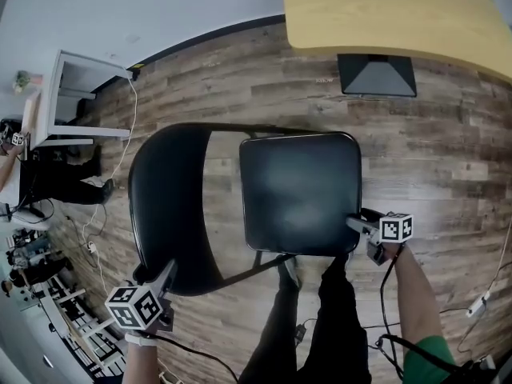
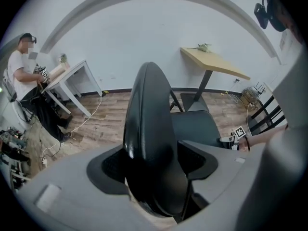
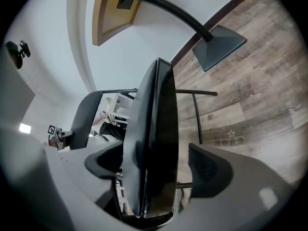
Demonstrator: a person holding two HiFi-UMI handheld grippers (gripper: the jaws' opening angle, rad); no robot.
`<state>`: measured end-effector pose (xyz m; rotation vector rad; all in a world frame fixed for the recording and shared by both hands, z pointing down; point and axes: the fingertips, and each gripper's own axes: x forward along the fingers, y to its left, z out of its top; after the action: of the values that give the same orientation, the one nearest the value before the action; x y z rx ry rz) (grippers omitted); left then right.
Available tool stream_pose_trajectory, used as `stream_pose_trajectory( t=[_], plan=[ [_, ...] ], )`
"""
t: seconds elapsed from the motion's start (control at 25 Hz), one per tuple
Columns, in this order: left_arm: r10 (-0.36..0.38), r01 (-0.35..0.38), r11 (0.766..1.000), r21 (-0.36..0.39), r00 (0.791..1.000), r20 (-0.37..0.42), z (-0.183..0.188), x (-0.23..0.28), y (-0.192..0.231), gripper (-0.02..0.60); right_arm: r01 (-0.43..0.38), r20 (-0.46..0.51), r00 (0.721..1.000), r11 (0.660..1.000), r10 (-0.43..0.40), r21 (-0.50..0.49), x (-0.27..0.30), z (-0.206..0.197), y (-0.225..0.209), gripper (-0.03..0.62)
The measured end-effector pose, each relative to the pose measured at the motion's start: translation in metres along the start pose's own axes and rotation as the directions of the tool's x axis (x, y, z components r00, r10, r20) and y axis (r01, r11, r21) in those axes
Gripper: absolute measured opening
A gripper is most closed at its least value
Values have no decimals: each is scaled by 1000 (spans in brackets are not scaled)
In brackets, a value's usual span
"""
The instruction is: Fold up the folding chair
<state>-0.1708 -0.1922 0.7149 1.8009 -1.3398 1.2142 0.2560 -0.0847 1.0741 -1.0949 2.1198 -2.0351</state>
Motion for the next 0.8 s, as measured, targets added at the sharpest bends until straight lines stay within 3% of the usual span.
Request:
stream_pose_trajectory(
  t=[0.2,0.32,0.4,0.8],
  plan=[
    [30,-30,999,12,999,-26,-5,7,-1,304,-83,-40,996,996,84,20,17,-3,2,416],
    [37,-37,999,-16,999,-11,-3,11,-2,295,-73,-15,997,997,73,30,28,7,4,406],
    [35,-35,999,-36,999,-3,-3,12,-1,287,-54,1,999,997,54,54,31,6,2,363],
    [26,-22,997,-74,998,49,8,-7,4,253,-13,3,1000,999,13,52,32,8,30,354]
  ],
)
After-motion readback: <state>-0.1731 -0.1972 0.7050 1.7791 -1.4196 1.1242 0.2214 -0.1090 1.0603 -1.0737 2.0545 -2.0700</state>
